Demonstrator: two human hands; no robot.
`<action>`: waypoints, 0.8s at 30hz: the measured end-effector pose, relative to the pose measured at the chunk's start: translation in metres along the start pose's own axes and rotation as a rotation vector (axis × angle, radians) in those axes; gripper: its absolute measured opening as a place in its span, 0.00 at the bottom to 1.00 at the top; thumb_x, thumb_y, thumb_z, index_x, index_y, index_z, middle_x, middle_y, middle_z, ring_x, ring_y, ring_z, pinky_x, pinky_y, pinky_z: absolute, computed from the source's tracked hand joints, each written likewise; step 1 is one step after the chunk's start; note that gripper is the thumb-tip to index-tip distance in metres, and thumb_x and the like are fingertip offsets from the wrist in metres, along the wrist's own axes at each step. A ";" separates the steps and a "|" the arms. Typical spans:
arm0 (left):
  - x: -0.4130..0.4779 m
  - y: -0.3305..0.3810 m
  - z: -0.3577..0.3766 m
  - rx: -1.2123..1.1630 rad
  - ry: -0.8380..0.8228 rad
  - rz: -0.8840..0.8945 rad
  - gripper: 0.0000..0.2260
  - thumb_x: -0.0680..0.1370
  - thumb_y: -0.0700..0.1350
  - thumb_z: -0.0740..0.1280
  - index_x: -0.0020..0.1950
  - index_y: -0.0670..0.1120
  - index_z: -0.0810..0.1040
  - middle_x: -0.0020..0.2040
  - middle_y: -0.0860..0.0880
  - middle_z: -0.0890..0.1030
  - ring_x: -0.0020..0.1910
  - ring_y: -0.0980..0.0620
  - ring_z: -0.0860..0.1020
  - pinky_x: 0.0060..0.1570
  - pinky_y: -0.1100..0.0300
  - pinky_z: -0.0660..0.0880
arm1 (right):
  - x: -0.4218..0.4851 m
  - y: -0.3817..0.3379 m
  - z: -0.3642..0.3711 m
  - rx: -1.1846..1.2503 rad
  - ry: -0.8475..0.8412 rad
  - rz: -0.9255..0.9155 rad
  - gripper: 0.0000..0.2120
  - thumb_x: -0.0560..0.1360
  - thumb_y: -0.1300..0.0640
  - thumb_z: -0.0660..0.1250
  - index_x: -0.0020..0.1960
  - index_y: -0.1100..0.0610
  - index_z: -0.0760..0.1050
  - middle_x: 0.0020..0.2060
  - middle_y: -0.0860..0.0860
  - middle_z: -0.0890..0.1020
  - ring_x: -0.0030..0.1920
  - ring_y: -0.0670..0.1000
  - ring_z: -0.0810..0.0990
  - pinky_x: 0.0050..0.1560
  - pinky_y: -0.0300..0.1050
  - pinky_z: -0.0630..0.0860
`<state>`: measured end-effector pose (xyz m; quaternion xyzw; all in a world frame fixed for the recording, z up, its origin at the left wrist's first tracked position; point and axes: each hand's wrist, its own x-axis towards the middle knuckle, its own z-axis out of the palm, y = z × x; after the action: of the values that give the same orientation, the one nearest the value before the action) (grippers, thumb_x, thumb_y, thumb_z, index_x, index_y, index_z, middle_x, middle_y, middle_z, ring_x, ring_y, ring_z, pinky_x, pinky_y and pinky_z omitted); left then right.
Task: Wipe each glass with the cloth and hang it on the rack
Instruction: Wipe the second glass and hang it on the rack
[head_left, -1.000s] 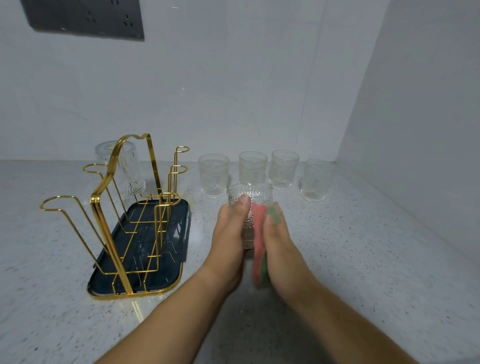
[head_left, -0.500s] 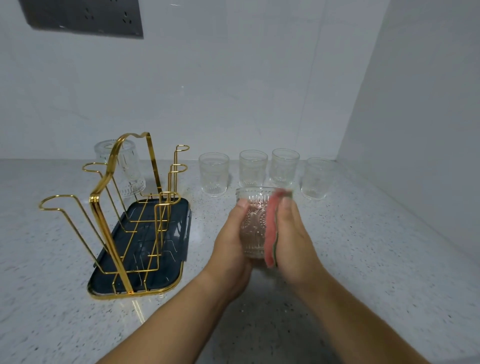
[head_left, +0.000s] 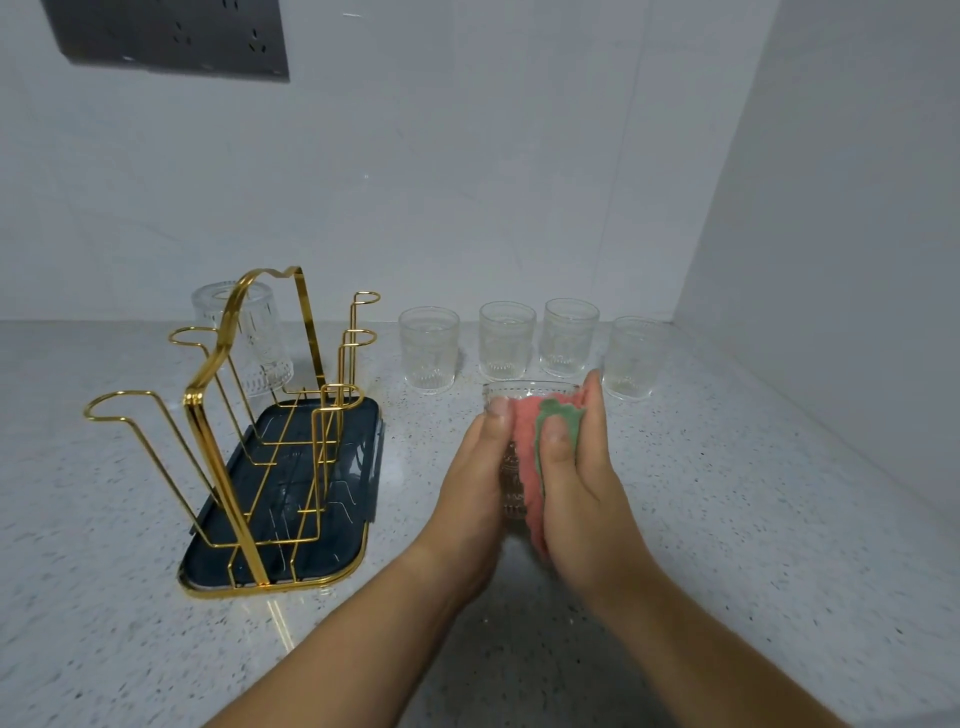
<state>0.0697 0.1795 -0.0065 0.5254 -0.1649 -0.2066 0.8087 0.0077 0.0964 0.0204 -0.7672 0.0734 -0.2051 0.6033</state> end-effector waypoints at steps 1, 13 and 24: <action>0.001 -0.002 0.000 0.029 0.005 0.006 0.31 0.82 0.68 0.58 0.75 0.48 0.76 0.69 0.46 0.82 0.69 0.47 0.80 0.74 0.41 0.71 | 0.004 -0.005 -0.001 -0.003 0.010 0.014 0.32 0.81 0.37 0.48 0.81 0.37 0.37 0.82 0.44 0.58 0.79 0.43 0.59 0.70 0.32 0.58; 0.006 -0.006 -0.009 -0.024 0.102 -0.002 0.53 0.62 0.81 0.70 0.71 0.42 0.72 0.65 0.32 0.81 0.65 0.33 0.81 0.70 0.31 0.72 | -0.012 -0.001 -0.003 0.030 -0.175 -0.006 0.18 0.80 0.39 0.47 0.69 0.29 0.54 0.37 0.38 0.83 0.37 0.37 0.82 0.40 0.30 0.77; 0.004 -0.008 0.003 -0.126 0.012 0.006 0.51 0.62 0.75 0.76 0.75 0.45 0.73 0.70 0.40 0.81 0.68 0.40 0.80 0.62 0.43 0.81 | 0.029 -0.010 -0.026 0.108 -0.018 0.040 0.26 0.84 0.36 0.46 0.57 0.45 0.81 0.28 0.42 0.82 0.34 0.40 0.83 0.48 0.46 0.79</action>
<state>0.0707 0.1720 -0.0120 0.4741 -0.1481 -0.2112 0.8418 0.0219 0.0655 0.0412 -0.7335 0.0723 -0.1898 0.6486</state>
